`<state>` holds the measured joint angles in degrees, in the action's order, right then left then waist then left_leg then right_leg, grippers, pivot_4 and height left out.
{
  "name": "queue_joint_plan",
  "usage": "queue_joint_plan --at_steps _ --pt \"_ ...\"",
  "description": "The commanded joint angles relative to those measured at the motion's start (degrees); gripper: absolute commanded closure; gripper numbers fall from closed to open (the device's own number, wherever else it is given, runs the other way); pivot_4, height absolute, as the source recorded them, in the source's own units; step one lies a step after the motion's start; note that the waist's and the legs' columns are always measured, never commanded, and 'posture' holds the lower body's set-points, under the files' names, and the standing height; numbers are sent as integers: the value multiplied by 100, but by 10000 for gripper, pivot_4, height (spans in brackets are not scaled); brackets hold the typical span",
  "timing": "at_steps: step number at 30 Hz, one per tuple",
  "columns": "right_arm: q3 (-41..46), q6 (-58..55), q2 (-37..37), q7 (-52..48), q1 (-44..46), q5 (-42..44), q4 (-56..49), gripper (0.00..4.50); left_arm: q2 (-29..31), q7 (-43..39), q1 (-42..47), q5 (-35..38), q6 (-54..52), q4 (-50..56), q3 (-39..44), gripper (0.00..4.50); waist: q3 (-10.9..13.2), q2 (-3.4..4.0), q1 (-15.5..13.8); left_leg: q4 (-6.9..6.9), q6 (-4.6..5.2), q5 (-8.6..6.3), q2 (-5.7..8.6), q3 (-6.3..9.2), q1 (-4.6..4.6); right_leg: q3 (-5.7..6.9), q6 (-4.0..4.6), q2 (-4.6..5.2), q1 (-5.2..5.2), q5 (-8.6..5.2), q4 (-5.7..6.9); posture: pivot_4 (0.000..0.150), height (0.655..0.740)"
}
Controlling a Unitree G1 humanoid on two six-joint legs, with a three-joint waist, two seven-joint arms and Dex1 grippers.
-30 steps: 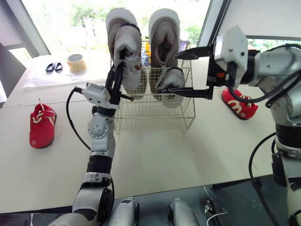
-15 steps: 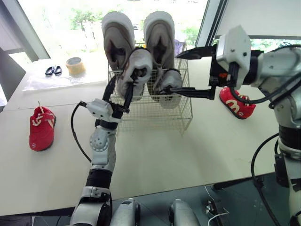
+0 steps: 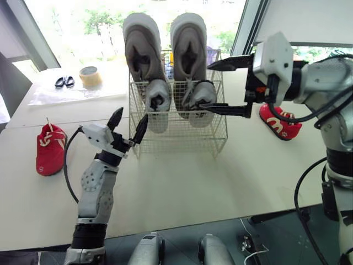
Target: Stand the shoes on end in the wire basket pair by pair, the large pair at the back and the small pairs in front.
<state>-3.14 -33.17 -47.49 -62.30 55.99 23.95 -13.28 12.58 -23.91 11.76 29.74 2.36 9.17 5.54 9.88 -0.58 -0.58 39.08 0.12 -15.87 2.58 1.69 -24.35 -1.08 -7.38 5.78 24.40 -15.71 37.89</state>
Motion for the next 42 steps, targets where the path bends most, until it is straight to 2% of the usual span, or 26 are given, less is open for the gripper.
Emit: queue_joint_plan --at_steps 1,6,8,14,17,19,21,25,30,35,42 --pt "165 130 23 20 55 48 -75 0 177 30 -184 752 -877 691 184 260 0 0 2 0 0 0 -1 0 0 0 0 0 0 0 0 1500 7400" --pt "183 157 13 31 2 32 -71 0 556 -17 -449 1765 -1828 1339 557 260 0 0 2 0 0 0 -3 0 0 -1 0 0 0 0 0 1500 7400" --pt "270 100 -45 49 -77 78 -104 0 894 -179 -439 2290 -2224 1556 786 260 1 -1 -5 0 0 0 -3 0 0 -1 1 1 0 0 0 1500 7400" --pt "1082 -594 -334 500 -255 422 19 0 2493 -552 492 4260 -3691 1579 1555 260 4 -2 -21 1 -1 0 -2 4 -3 3 1 4 -2 -1 -2 1500 7400" --pt "1465 -885 -570 1040 -428 207 372 0 3217 -962 1204 4863 -4331 1206 1615 260 4 -2 -9 1 -1 0 0 4 -3 5 2 4 -4 -1 -6 1500 7400" --pt "1798 -1160 -673 1532 -742 35 758 0 3600 -1420 1629 4961 -4758 1035 1367 260 2 -3 -2 -2 -2 1 2 -1 -1 2 2 4 -6 -1 -10 1500 7400" --pt "2011 -1299 -738 1861 -1139 -114 1083 0 3736 -1866 1845 4796 -4882 1012 1150 260 2 -1 3 -2 -1 1 2 -4 0 2 2 0 -11 -1 -15 1500 7400" --pt "2231 -1062 -885 2277 -2169 -590 1932 0 3752 -2503 2143 4501 -5095 819 723 260 4 0 7 -3 -1 1 1 -10 0 -1 2 -4 -11 -1 -14 1500 7400" --pt "2312 -523 -831 2151 -2743 -626 2786 0 3570 -2909 2308 4024 -5052 644 433 260 11 16 86 -4 1 1 -9 -14 1 -5 1 -14 -9 -1 -11 1500 7400" --pt "2223 395 -666 2053 -2535 -740 4142 0 3387 -3032 2332 3693 -5037 614 332 260 11 16 160 -5 2 1 -15 -16 4 -7 1 -20 -10 -1 -12 1500 7400" --pt "1912 1209 -506 1542 -1678 -922 5813 0 3365 -2980 2258 3502 -5081 726 366 260 13 19 169 -4 -6 5 -16 -18 5 -12 1 -20 -10 -1 -12 1500 7400"
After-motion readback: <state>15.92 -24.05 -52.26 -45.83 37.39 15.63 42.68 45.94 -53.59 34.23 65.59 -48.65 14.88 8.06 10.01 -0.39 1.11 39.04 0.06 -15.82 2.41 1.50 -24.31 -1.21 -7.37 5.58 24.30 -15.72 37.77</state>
